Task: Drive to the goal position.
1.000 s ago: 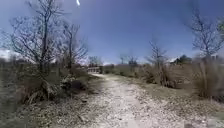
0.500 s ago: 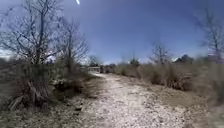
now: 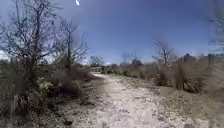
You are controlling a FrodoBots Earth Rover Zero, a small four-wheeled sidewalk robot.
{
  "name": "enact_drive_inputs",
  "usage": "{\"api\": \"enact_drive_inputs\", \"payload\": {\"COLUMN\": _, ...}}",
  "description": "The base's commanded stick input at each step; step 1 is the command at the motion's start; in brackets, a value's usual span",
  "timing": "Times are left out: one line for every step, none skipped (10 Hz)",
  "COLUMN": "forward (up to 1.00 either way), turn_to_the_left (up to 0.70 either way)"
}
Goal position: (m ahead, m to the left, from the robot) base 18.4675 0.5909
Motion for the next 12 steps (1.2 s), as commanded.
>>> {"api": "enact_drive_inputs", "payload": {"forward": 0.7, "turn_to_the_left": 0.0}}
{"api": "enact_drive_inputs", "payload": {"forward": 0.7, "turn_to_the_left": 0.0}}
{"api": "enact_drive_inputs", "payload": {"forward": 0.7, "turn_to_the_left": 0.0}}
{"api": "enact_drive_inputs", "payload": {"forward": 0.7, "turn_to_the_left": 0.0}}
{"api": "enact_drive_inputs", "payload": {"forward": 0.7, "turn_to_the_left": 0.0}}
{"api": "enact_drive_inputs", "payload": {"forward": 0.7, "turn_to_the_left": 0.0}}
{"api": "enact_drive_inputs", "payload": {"forward": 0.7, "turn_to_the_left": 0.0}}
{"api": "enact_drive_inputs", "payload": {"forward": 0.7, "turn_to_the_left": 0.0}}
{"api": "enact_drive_inputs", "payload": {"forward": 0.7, "turn_to_the_left": 0.0}}
{"api": "enact_drive_inputs", "payload": {"forward": 0.7, "turn_to_the_left": 0.0}}
{"api": "enact_drive_inputs", "payload": {"forward": 0.7, "turn_to_the_left": 0.0}}
{"api": "enact_drive_inputs", "payload": {"forward": 0.7, "turn_to_the_left": 0.0}}
